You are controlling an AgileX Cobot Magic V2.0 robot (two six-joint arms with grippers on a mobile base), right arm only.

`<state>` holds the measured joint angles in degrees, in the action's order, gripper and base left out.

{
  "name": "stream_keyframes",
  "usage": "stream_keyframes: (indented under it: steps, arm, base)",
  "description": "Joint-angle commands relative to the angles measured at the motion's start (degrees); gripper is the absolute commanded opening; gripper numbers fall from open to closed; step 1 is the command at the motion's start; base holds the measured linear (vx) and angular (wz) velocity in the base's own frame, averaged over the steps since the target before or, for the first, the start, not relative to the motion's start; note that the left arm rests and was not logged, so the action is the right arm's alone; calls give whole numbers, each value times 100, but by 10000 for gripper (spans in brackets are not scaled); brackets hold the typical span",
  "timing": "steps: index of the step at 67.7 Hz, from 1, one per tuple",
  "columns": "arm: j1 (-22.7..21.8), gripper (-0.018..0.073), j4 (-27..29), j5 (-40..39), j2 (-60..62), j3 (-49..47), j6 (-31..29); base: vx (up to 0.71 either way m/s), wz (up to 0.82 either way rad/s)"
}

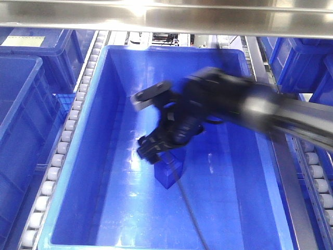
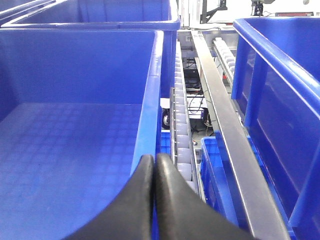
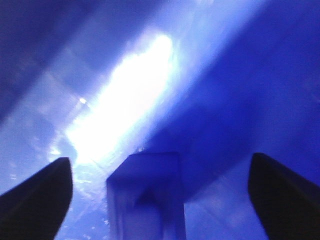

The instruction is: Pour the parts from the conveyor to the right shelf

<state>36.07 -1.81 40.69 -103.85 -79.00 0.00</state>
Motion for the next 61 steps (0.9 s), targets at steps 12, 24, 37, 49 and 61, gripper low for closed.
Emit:
stream_keyframes:
  steps: [12, 24, 37, 49, 61]
  arm:
    - [-16, 264, -320, -2109, 2038, 1655, 501]
    - [-16, -15, -480, -2862, 3291, 2792, 854]
    - [-16, -11, -480, -3570, 4583, 3825, 832]
    - [-16, -11, -480, -3475, 5299, 4146, 815]
    - [-16, -11, -480, -3171, 5420, 4205, 815]
  base:
    - [0, 0]
    - [0, 0]
    - [0, 0]
    - [0, 0]
    - [0, 0]
